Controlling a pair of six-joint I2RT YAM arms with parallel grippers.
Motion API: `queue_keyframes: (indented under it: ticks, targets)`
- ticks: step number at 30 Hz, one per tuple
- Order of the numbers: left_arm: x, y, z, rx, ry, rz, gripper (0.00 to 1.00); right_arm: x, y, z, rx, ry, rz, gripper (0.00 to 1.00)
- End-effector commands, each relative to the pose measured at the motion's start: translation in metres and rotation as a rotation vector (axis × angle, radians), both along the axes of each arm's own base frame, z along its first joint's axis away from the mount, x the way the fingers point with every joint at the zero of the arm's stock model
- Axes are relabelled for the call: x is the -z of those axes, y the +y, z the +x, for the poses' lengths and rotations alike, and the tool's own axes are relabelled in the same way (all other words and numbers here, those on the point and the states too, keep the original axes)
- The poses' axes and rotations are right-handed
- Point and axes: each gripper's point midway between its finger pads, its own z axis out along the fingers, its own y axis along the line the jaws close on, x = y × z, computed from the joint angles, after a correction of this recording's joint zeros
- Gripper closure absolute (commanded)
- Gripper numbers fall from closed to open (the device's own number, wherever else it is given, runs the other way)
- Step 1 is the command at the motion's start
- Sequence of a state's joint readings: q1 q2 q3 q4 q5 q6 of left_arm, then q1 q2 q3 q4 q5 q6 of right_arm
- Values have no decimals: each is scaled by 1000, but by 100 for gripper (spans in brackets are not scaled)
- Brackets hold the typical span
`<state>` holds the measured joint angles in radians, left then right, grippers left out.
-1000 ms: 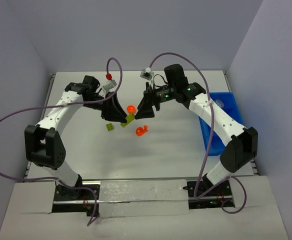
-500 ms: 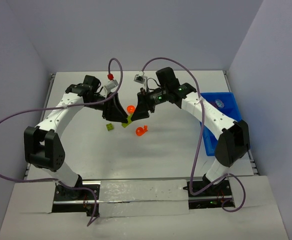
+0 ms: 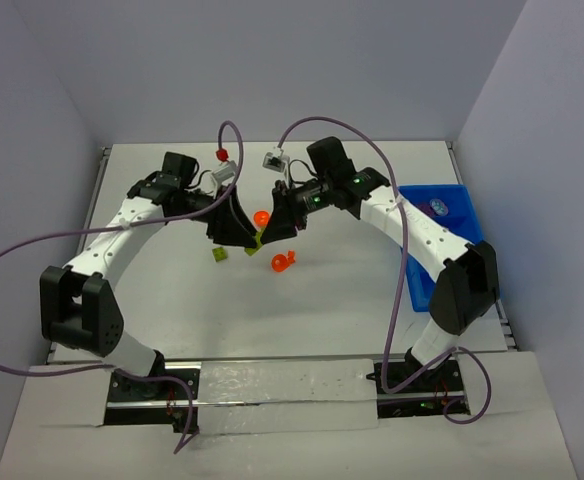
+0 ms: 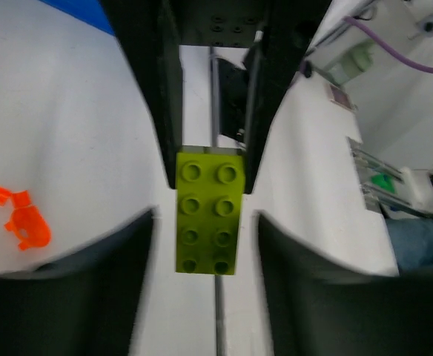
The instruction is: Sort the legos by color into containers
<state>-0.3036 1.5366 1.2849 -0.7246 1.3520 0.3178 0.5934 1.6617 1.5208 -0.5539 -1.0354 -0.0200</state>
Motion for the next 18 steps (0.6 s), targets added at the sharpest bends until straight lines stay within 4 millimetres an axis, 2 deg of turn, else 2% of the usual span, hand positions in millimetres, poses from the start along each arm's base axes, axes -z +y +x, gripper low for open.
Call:
queue_keyframes:
  ticks: [1,3,4,7,8,10,12,13,16,18]
  targets:
    - [-7,2,25,-202,-134,63,8,-26,-15,-4,29,-114,13,100]
    - [-15,15,43,-336,-191,81,1,-16,-34,-6,62,-101,-20,100]
    - [-16,21,51,-391,-205,102,1,-13,-42,-3,84,-102,-36,100]
    - [-21,47,81,-557,-189,132,1,4,-88,11,195,-94,-90,100]
    - [-22,53,86,-582,-190,134,1,7,-101,15,230,-82,-100,100]
    - [-20,66,104,-676,-214,170,1,17,-140,25,335,-77,-146,100]
    - [-12,81,129,-806,-235,233,1,30,-178,33,434,-76,-208,100]
    - [0,89,145,-876,-241,286,1,37,-197,35,486,-71,-244,100]
    - [19,104,174,-965,-247,424,1,51,-251,44,631,-64,-328,100]
    - [48,118,195,-1018,-215,544,1,60,-283,47,717,-44,-390,100]
